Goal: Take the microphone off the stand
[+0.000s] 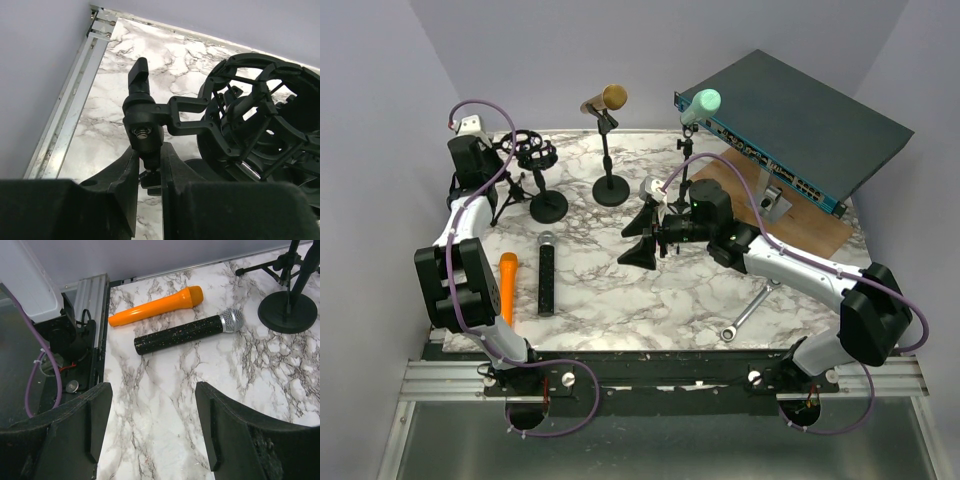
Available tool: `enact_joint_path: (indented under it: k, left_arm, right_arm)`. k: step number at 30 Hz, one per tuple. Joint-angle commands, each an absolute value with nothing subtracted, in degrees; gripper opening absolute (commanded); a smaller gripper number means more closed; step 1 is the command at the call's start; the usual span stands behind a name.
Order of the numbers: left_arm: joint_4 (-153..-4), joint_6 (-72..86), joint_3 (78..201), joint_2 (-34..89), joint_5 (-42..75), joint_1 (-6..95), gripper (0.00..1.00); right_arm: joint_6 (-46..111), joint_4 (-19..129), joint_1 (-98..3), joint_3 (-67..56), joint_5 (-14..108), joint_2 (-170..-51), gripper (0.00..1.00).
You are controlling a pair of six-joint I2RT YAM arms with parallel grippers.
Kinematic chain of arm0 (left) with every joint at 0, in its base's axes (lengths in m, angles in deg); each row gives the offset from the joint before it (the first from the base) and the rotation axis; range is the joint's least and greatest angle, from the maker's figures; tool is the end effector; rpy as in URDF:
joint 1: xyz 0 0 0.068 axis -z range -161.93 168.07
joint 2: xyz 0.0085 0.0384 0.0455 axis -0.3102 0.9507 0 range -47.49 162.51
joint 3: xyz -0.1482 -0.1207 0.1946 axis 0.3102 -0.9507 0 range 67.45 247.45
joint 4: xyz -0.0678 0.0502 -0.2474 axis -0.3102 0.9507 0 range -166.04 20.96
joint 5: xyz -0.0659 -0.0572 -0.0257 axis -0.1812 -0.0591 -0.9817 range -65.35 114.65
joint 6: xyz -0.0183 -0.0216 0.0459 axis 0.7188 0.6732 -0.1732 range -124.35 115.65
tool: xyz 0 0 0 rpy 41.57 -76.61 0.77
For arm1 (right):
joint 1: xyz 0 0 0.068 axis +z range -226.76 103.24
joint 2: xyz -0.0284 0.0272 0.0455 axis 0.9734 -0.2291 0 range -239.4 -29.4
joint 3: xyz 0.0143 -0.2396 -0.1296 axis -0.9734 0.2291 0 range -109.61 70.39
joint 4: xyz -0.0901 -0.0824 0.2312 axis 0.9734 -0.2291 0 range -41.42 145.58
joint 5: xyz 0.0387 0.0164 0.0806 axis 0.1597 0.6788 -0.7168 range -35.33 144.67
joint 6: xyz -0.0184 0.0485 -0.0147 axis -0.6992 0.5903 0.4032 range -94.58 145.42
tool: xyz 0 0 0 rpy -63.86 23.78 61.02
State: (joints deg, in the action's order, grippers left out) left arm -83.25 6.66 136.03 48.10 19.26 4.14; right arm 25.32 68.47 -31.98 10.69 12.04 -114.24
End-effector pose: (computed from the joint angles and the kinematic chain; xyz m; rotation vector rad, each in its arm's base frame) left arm 0.3835 0.0916 0.2814 -0.3515 1.8828 -0.0558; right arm 0.2254 0.2575 0.3054 -1.2151 1.4531 1.2059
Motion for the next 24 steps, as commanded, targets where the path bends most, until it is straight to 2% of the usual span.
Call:
enact_joint_path:
  k: [1,15,22,24]
  left_arm:
    - [-86.7,11.8,137.0,47.1,20.5,3.6,0.00]
    - [-86.1,24.1,134.8,44.7,35.3,3.6,0.00]
    - [-85.6,24.3,134.8,44.9,36.7,4.2,0.00]
    - [-85.9,23.5,134.8,45.1,35.4,4.9,0.06]
  right_arm:
    - [24.0,70.2,-32.0,11.7,12.7,-113.3,0.75]
    - [23.9,70.3,-32.0,11.7,12.2,-113.7,0.75]
    - [23.9,70.4,-32.0,11.6,11.9,-114.3,0.75]
    - [23.9,70.4,-32.1,11.5,11.9,-114.5,0.75]
